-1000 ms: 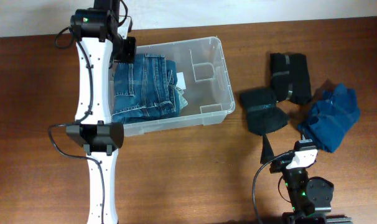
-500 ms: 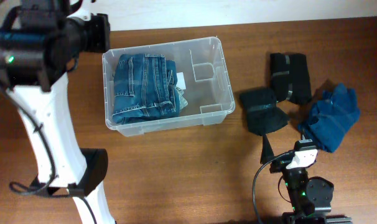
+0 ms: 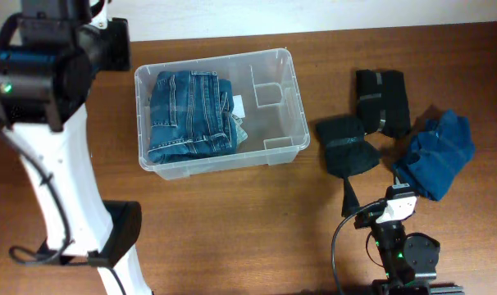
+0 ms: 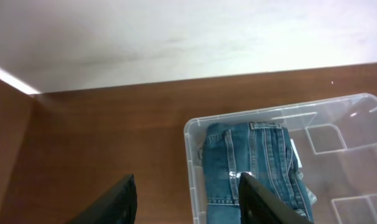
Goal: Pack container
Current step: 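Withdraw the left gripper to the left side of the table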
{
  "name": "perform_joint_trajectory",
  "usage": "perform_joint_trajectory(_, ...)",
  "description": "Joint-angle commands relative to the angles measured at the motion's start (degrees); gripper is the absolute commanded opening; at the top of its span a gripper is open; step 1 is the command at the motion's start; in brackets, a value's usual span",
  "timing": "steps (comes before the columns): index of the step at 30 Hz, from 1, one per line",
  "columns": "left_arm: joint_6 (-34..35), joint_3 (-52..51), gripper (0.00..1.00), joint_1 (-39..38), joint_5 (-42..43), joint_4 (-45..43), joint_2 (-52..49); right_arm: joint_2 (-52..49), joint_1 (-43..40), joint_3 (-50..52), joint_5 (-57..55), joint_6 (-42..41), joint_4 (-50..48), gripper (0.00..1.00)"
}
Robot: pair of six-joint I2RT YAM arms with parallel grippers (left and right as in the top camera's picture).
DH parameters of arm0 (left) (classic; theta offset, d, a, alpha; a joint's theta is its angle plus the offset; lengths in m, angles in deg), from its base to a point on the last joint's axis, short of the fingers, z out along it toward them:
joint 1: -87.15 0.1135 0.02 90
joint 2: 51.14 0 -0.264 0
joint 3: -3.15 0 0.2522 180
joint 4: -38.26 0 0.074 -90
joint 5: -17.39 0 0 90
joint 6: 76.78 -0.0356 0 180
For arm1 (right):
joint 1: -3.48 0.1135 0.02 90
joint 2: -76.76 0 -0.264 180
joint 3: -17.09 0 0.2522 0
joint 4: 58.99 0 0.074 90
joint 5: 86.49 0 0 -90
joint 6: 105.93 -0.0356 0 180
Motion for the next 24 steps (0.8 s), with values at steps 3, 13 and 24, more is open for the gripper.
perform_joint_trajectory(3,0.2,0.2,0.62,1.4,-12.3,0.0,6.4,0.4,0.4,0.5,1.3,-0.7,-0.1,0.98)
perform_joint_trajectory(13,0.3,-21.3,0.78,13.9,-2.6,-6.8,2.3,0.4,0.4,0.5,1.3,-0.7,-0.1,0.98)
perform_joint_trajectory(24,1.3,-49.6,0.87,19.9,4.1,-19.9,2.0,-1.7,0.3,-0.7,2.0,-19.2,0.9,0.98)
